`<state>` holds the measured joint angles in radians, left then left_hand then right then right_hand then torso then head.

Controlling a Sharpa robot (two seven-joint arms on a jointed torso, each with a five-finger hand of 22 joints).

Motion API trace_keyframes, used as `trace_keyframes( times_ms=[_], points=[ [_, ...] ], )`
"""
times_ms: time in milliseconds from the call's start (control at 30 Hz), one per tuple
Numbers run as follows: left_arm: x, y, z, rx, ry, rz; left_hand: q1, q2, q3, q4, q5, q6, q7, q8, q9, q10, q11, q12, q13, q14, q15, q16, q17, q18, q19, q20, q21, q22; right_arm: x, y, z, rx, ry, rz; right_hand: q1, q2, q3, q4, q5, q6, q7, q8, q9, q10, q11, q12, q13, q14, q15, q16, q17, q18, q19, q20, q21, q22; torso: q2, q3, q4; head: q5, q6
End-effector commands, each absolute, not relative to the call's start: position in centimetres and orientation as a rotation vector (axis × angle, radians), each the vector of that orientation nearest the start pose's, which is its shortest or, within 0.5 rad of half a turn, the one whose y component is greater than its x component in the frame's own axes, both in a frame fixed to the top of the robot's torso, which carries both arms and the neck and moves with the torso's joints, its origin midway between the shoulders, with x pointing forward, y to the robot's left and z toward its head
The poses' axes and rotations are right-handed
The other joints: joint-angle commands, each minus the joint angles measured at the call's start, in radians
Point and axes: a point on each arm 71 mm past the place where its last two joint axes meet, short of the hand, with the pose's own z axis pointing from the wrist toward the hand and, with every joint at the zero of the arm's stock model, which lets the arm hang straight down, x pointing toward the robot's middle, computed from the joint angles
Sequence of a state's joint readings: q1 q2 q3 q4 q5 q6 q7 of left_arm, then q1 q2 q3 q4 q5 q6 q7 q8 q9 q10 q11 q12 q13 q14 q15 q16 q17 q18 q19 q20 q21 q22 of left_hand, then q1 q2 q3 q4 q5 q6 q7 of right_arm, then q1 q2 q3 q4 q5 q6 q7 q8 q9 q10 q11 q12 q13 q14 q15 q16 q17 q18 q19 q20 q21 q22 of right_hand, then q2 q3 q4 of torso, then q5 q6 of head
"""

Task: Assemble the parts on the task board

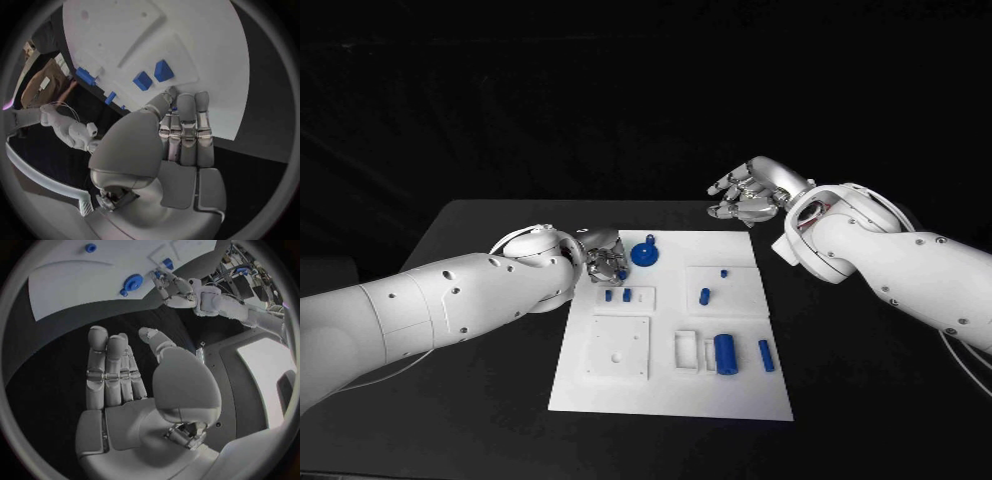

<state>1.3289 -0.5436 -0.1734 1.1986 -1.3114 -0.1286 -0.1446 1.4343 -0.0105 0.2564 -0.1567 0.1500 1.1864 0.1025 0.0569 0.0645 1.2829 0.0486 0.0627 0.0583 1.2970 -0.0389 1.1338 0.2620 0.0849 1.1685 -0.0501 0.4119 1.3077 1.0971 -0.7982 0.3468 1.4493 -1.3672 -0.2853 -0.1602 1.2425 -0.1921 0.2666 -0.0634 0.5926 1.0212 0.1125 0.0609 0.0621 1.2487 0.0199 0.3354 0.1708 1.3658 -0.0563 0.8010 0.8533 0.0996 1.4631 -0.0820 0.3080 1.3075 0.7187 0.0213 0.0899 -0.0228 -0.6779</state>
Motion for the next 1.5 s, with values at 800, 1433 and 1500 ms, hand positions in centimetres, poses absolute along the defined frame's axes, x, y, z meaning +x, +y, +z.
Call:
trace_keyframes(
  times_ms=[800,1433,1500],
  points=[
    [54.5,17.2,-19.5,0.119,1.835,-0.519,0.026,-0.082,0.033,-0.031,-0.001,-0.188,-0.007,0.006,-0.002,-0.162,0.053,-0.004,-0.001,-0.042,0.034,-0.023,-0.013,0.031,-0.027,0.021,0.006,0.023,51.6,-22.9,-12.6,0.013,1.644,0.625,0.028,0.012,0.076,-0.057,-0.198,0.109,-0.005,0.004,0.005,0.007,0.035,-0.268,-0.108,0.032,0.019,0.042,0.002,0.046,0.049,0.024,0.15,0.048,0.0,-0.0013,0.0009,-0.011,0.008],
    [54.8,22.3,-15.5,-0.534,1.628,-0.978,-0.011,-0.098,0.052,-0.021,0.009,-0.157,0.032,0.006,-0.002,-0.179,0.08,-0.004,0.0,-0.203,0.121,-0.739,-0.199,-0.035,-0.252,0.115,-0.352,-0.257,50.8,-23.3,-16.1,-0.163,1.761,0.403,0.001,-0.015,0.171,-0.067,-0.275,0.103,-0.006,0.002,0.003,-0.01,0.041,-0.274,-0.109,0.034,0.024,0.049,-0.011,0.046,0.045,0.028,0.167,0.044,-0.004,-0.003,0.0035,-0.057,0.024],
    [54.8,22.7,-15.2,-0.6,1.597,-1.021,-0.018,-0.091,0.045,-0.024,0.009,-0.155,0.034,0.006,-0.003,-0.174,0.082,-0.004,-0.001,-0.168,0.126,-0.829,-0.196,-0.034,-0.25,0.121,-0.351,-0.341,50.7,-23.2,-16.4,-0.168,1.769,0.4,0.001,-0.018,0.165,-0.062,-0.277,0.099,-0.005,0.002,0.003,-0.014,0.042,-0.274,-0.109,0.034,0.025,0.049,-0.013,0.048,0.045,0.029,0.162,0.042,-0.004,-0.0036,0.0053,-0.057,0.024]
  ],
)
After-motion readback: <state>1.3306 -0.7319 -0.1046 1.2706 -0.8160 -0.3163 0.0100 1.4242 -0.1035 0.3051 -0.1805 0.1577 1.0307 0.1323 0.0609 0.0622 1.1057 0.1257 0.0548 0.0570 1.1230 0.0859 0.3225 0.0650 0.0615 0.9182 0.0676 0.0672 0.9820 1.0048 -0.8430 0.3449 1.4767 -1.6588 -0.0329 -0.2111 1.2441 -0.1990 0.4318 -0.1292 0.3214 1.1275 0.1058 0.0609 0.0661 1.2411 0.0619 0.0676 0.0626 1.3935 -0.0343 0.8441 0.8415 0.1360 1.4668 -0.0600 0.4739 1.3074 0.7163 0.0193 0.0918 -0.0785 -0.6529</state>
